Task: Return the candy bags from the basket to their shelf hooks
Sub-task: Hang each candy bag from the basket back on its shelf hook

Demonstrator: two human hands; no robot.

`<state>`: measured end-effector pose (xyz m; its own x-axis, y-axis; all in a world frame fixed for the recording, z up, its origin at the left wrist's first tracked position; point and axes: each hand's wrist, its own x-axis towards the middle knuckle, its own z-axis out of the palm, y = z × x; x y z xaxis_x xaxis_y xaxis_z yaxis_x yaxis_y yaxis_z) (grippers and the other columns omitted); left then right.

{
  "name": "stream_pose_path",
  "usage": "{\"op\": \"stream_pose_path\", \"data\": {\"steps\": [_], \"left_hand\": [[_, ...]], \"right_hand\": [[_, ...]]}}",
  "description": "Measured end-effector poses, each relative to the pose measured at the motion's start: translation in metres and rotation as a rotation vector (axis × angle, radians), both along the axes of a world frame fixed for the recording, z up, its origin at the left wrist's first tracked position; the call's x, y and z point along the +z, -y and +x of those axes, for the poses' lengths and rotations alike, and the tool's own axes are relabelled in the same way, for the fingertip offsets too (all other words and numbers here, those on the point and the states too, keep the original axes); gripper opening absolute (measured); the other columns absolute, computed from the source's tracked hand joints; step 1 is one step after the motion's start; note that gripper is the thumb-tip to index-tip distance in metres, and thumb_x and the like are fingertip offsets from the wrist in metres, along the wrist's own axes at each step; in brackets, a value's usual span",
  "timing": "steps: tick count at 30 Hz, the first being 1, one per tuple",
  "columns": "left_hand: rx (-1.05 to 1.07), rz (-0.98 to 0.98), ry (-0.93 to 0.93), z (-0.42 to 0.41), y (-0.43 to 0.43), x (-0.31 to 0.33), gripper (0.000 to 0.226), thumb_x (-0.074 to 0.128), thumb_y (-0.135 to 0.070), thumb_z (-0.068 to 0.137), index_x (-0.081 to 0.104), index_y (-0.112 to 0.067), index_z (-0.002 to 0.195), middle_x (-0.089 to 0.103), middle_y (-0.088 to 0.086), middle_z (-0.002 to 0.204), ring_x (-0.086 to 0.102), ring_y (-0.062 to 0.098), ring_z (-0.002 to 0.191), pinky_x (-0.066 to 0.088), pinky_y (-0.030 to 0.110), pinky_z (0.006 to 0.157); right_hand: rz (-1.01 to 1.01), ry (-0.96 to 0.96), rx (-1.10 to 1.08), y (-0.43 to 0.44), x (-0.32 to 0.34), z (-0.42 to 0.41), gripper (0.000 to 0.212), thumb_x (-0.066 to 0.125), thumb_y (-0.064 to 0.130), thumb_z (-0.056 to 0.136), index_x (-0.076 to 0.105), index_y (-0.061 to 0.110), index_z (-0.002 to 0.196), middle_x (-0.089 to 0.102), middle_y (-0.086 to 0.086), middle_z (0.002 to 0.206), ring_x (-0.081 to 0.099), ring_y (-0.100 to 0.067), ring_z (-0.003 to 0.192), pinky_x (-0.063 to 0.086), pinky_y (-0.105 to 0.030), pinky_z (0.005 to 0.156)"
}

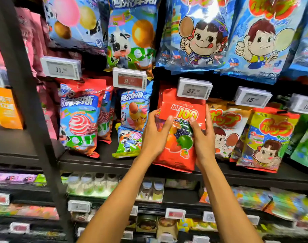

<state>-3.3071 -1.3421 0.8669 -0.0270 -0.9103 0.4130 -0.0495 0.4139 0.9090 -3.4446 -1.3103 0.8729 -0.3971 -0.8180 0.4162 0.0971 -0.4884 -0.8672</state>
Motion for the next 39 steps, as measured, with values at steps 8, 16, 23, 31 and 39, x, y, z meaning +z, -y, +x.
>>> {"op": "stream_pose_path", "data": {"steps": [8, 16, 23, 31, 39], "left_hand": [[0.012, 0.005, 0.021, -0.007, 0.017, -0.002, 0.045, 0.055, -0.055, 0.09, 0.045, -0.032, 0.127, 0.055, -0.029, 0.109, 0.048, -0.029, 0.093, 0.038, 0.009, 0.079], [-0.004, 0.026, 0.02, -0.007, 0.021, -0.015, 0.045, 0.056, -0.057, 0.089, 0.046, -0.031, 0.125, 0.06, -0.023, 0.113, 0.052, -0.024, 0.097, 0.04, 0.01, 0.081], [0.011, 0.059, 0.019, -0.01, 0.017, -0.026, 0.049, 0.055, -0.06, 0.087, 0.047, -0.032, 0.125, 0.058, -0.026, 0.109, 0.052, -0.026, 0.093, 0.04, 0.003, 0.074], [-0.018, -0.003, 0.029, -0.009, 0.01, -0.033, 0.055, 0.057, -0.061, 0.084, 0.045, -0.034, 0.13, 0.06, -0.019, 0.119, 0.057, -0.011, 0.107, 0.044, 0.01, 0.088], [-0.001, -0.013, -0.073, -0.012, 0.005, -0.029, 0.042, 0.06, -0.062, 0.083, 0.044, -0.051, 0.12, 0.06, -0.032, 0.112, 0.059, -0.009, 0.106, 0.048, 0.013, 0.088]], "right_hand": [[0.038, -0.063, -0.049, 0.016, 0.0, -0.004, 0.066, 0.074, 0.049, 0.078, 0.04, 0.06, 0.134, 0.058, 0.005, 0.137, 0.064, -0.02, 0.115, 0.057, -0.051, 0.089], [0.042, -0.067, -0.06, 0.016, -0.011, -0.004, 0.061, 0.07, 0.041, 0.084, 0.041, 0.058, 0.135, 0.058, 0.006, 0.136, 0.063, -0.017, 0.117, 0.056, -0.048, 0.09], [0.069, -0.013, -0.013, 0.015, -0.023, -0.009, 0.056, 0.071, 0.033, 0.087, 0.046, 0.06, 0.129, 0.063, 0.006, 0.13, 0.069, -0.017, 0.106, 0.06, -0.038, 0.076], [0.001, -0.34, -0.238, 0.024, 0.019, -0.021, 0.058, 0.072, 0.042, 0.083, 0.047, 0.037, 0.134, 0.053, 0.01, 0.135, 0.053, 0.006, 0.118, 0.049, -0.022, 0.095], [0.077, -0.346, -0.154, 0.043, 0.052, -0.026, 0.024, 0.082, 0.019, 0.073, 0.071, 0.032, 0.091, 0.075, 0.017, 0.085, 0.072, -0.004, 0.08, 0.057, -0.022, 0.067]]}}
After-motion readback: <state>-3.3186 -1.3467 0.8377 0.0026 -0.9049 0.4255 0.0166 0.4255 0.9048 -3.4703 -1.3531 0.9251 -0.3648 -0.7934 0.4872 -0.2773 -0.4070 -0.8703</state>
